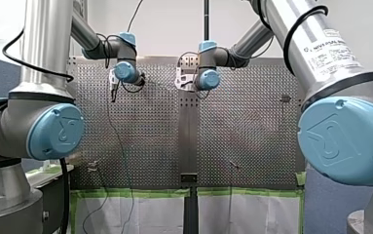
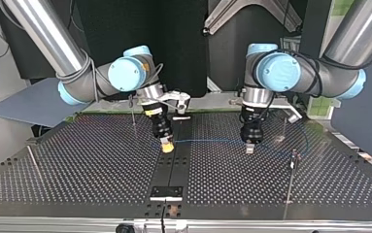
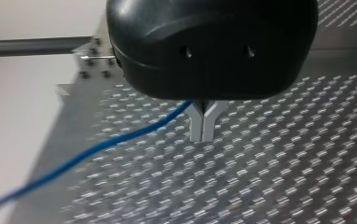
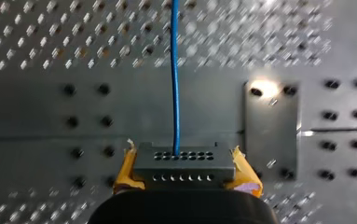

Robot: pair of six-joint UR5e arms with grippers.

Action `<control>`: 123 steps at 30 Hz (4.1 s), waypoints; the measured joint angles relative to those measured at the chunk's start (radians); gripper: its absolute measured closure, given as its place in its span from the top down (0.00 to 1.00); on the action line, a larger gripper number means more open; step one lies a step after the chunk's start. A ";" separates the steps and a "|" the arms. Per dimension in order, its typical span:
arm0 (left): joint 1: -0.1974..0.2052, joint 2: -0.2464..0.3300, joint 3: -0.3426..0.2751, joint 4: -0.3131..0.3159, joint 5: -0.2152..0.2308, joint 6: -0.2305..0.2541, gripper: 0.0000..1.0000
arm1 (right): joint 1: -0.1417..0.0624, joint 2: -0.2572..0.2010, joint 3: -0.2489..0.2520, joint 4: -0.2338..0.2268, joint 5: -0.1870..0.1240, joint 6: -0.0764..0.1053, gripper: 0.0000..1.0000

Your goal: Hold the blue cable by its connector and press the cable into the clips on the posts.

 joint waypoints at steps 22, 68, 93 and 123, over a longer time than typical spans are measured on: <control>-0.159 -0.188 -0.099 0.189 -0.104 -0.010 0.00 | -0.020 0.004 0.187 -0.183 0.110 0.027 0.00; -0.392 -0.579 -0.075 0.580 -0.217 -0.036 0.00 | -0.121 0.354 0.553 -0.549 0.147 0.125 0.00; -0.550 -0.788 0.111 0.585 -0.295 -0.002 0.00 | -0.284 0.518 0.741 -0.761 0.052 0.079 0.00; -0.650 -1.070 0.309 0.496 -0.384 -0.024 0.00 | -0.459 0.376 0.743 -0.886 -0.077 0.080 0.00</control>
